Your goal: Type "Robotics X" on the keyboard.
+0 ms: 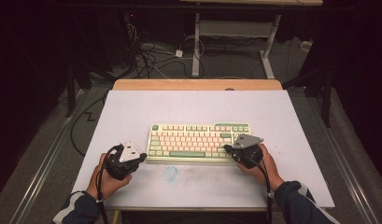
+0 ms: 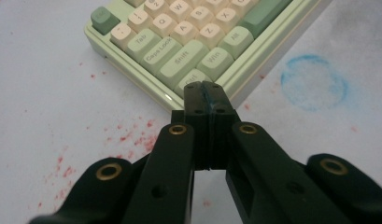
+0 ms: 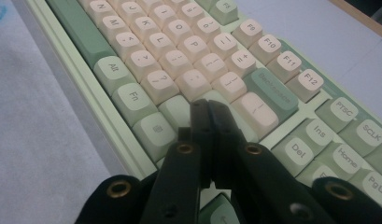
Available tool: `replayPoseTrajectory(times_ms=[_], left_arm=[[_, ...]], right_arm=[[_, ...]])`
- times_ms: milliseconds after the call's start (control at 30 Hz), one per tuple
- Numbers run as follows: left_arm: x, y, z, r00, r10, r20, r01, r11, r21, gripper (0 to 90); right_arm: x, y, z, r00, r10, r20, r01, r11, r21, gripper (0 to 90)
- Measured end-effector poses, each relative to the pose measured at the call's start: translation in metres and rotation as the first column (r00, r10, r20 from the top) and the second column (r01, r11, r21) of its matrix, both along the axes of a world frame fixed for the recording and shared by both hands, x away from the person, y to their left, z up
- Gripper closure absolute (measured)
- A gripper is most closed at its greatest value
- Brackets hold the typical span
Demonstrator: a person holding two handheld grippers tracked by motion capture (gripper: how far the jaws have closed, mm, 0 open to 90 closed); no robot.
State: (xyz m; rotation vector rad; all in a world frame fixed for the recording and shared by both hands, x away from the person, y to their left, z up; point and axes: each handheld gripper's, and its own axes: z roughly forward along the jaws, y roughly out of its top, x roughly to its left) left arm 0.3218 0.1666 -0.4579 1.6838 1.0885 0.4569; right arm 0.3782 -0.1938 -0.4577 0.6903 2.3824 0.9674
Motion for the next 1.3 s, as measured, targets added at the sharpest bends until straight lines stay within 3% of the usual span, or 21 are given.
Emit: replayPoseTrajectory(times_ms=[267,900,1300], left_arm=[[0.007,-0.01,0.004,0.9997,-0.025,0.004,0.025,0.9992,0.031,87.3],[0.025,-0.033,0.009,0.9981,-0.062,0.007,0.061,0.9962,0.063,87.3],[0.039,-0.053,0.004,0.9966,-0.082,-0.011,0.083,0.9928,0.087,87.3]], right_arm=[[-0.001,0.001,0.0,1.0,-0.001,0.005,0.001,1.0,-0.006,90.0],[-0.001,0.001,0.0,1.0,-0.002,0.006,0.002,1.0,-0.005,90.0],[-0.001,0.001,0.0,1.0,-0.002,0.008,0.002,1.0,-0.006,90.0]])
